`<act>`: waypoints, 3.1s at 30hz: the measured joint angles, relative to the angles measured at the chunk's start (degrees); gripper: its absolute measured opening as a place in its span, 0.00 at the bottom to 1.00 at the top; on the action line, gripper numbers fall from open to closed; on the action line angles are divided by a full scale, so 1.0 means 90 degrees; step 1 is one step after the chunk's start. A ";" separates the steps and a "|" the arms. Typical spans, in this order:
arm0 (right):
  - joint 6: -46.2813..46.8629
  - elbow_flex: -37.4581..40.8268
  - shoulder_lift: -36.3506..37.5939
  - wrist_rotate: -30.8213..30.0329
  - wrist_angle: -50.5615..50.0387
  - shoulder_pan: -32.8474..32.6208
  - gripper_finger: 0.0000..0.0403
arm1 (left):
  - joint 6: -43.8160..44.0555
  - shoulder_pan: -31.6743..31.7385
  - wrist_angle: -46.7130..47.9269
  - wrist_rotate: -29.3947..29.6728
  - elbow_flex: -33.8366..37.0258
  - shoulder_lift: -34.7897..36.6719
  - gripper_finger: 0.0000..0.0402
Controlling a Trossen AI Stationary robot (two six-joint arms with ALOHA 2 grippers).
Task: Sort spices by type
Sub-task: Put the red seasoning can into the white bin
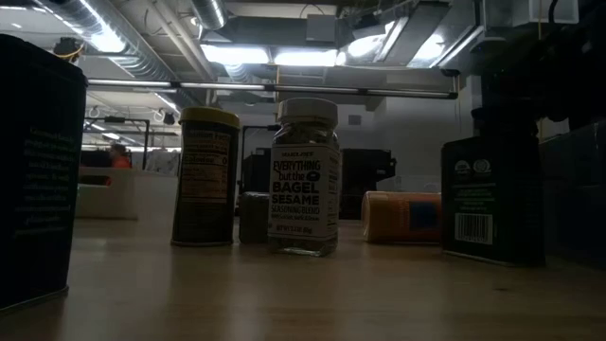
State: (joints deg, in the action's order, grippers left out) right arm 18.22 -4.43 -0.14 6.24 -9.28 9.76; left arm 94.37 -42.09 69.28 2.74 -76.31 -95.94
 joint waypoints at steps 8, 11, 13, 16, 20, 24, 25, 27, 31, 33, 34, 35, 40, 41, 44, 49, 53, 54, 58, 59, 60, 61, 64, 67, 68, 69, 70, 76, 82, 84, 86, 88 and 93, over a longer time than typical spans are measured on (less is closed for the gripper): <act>0.0000 -0.0007 0.0002 -0.0005 -0.0091 -0.0002 0.64 | 0.0276 -0.0068 -0.0264 0.0390 -0.0002 -0.0051 0.63; 0.0000 -0.0010 0.0000 -0.0002 -0.0143 0.0000 0.64 | 0.0276 -0.0075 -0.0259 0.0417 -0.0001 -0.0051 0.63; 0.0000 -0.0010 0.0002 -0.0002 -0.0146 0.0000 0.64 | 0.0306 -0.0078 -0.0260 0.0473 0.0000 -0.0051 0.63; 0.0000 -0.0010 0.0000 -0.0002 -0.0156 0.0000 0.64 | 0.0341 -0.0101 -0.0262 0.0541 0.0000 -0.0051 0.63; 0.0000 -0.0007 0.0000 -0.0002 -0.0165 -0.0002 0.64 | 0.0550 -0.0123 -0.0299 0.0626 0.0074 -0.0051 0.63; 0.0000 -0.0007 0.0001 -0.0002 -0.0168 -0.0002 0.64 | 0.0794 -0.0165 -0.0371 0.0626 0.0308 -0.0051 0.63; 0.0000 -0.0007 0.0001 -0.0002 -0.0168 0.0000 0.64 | 0.0834 -0.0168 -0.0405 0.0626 0.0376 -0.0051 0.63; 0.0000 -0.0005 0.0000 -0.0002 -0.0170 0.0000 0.64 | 0.0845 -0.0175 -0.0588 0.0626 0.0484 -0.0051 0.63; -0.0002 -0.0002 0.0002 -0.0002 -0.0175 -0.0002 0.64 | 0.0719 -0.0175 -0.0979 0.0627 0.0626 -0.0051 0.63; -0.0002 -0.0002 0.0000 -0.0002 -0.0175 -0.0001 0.64 | 0.0724 -0.0172 -0.1013 0.0626 0.0646 -0.0051 0.63; -0.0002 -0.0002 0.0002 -0.0002 -0.0175 -0.0002 0.64 | 0.0742 -0.0172 -0.1008 0.0627 0.0667 -0.0050 0.63; -0.0002 -0.0002 0.0001 -0.0002 -0.0176 -0.0001 0.64 | 0.0763 -0.0172 -0.1017 0.0626 0.0697 -0.0049 0.63; -0.0002 -0.0002 0.0000 -0.0002 -0.0177 -0.0002 0.64 | 0.0749 -0.0172 -0.1174 0.0626 0.0874 -0.0049 0.63; -0.0002 -0.0002 0.0000 -0.0002 -0.0177 -0.0002 0.64 | 0.0746 -0.0172 -0.1272 0.0622 0.0940 -0.0049 0.63; -0.0005 -0.0001 0.0000 -0.0002 -0.0175 0.0000 0.64 | 0.0730 -0.0172 -0.1502 0.0609 0.1110 -0.0049 0.63; -0.0005 0.0000 0.0001 -0.0002 -0.0177 -0.0002 0.64 | 0.0608 -0.0171 -0.1558 0.0597 0.1244 -0.0049 0.61; -0.0005 0.0000 0.0000 -0.0002 -0.0177 -0.0001 0.64 | 0.0602 -0.0109 -0.1525 0.0592 0.1253 -0.0022 0.51; -0.0006 0.0002 0.0000 -0.0002 -0.0176 -0.0001 0.64 | 0.0549 -0.0082 -0.1522 0.0589 0.1253 0.0012 0.50; -0.0007 0.0002 0.0002 0.0000 -0.0177 0.0000 0.64 | 0.0352 0.0066 -0.1361 0.0527 0.1248 0.0298 0.50; -0.0006 0.0002 0.0000 -0.0002 -0.0177 -0.0002 0.64 | 0.0291 0.0108 -0.1307 0.0525 0.1248 0.0387 0.50; -0.0007 0.0002 0.0000 0.0000 -0.0177 0.0000 0.64 | 0.0248 0.0163 -0.1237 0.0522 0.1248 0.0488 0.50; -0.0007 0.0002 0.0000 -0.0002 -0.0177 -0.0002 0.64 | 0.0185 0.0226 -0.1137 0.0523 0.1248 0.0631 0.50; -0.0006 0.0002 0.0002 -0.0002 -0.0177 -0.0001 0.64 | 0.0133 0.0462 -0.0624 0.0525 0.1227 0.1101 0.50; -0.0007 0.0002 0.0000 0.0000 -0.0177 0.0000 0.64 | 0.0133 0.0777 -0.0005 0.0587 0.1206 0.1663 0.50; -0.0007 0.0002 0.0002 -0.0002 -0.0177 -0.0002 0.64 | 0.0133 0.0904 0.0210 0.0658 0.1203 0.1864 0.50; -0.0007 0.0002 0.0000 -0.0002 -0.0177 -0.0002 0.64 | 0.0134 0.1043 0.0421 0.0724 0.1202 0.2074 0.50; -0.0007 0.0002 0.0000 -0.0002 -0.0177 0.0000 0.64 | 0.0146 0.1194 0.0637 0.0802 0.1202 0.2271 0.50; -0.0007 0.0002 0.0000 -0.0002 -0.0177 -0.0002 0.64 | 0.0074 0.2386 0.2074 0.1429 0.1195 0.3482 0.50; -0.0010 0.0002 0.0002 -0.0002 -0.0180 -0.0002 0.64 | -0.0979 0.4023 0.2140 0.2146 0.1219 0.4410 0.50; -0.0013 0.0002 0.0000 -0.0008 -0.0177 -0.0002 0.64 | -0.1458 0.4614 0.2121 0.2413 0.1219 0.4556 0.50; -0.0049 0.0002 0.0000 -0.0017 -0.0177 0.0000 0.64 | -0.1958 0.5204 0.2050 0.2588 0.1219 0.4604 0.50; -0.0070 0.0002 0.0000 -0.0028 -0.0175 0.0000 0.64 | -0.2456 0.5801 0.1946 0.2676 0.1219 0.4586 0.50; -0.0073 0.0002 0.0002 -0.0066 -0.0182 0.0000 0.64 | -0.4017 0.7151 0.1070 0.2696 0.1224 0.4204 0.50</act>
State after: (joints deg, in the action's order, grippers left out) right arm 17.56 -4.40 -0.13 5.64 -10.92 9.76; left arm 58.22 22.27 78.91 27.00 -65.30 -58.11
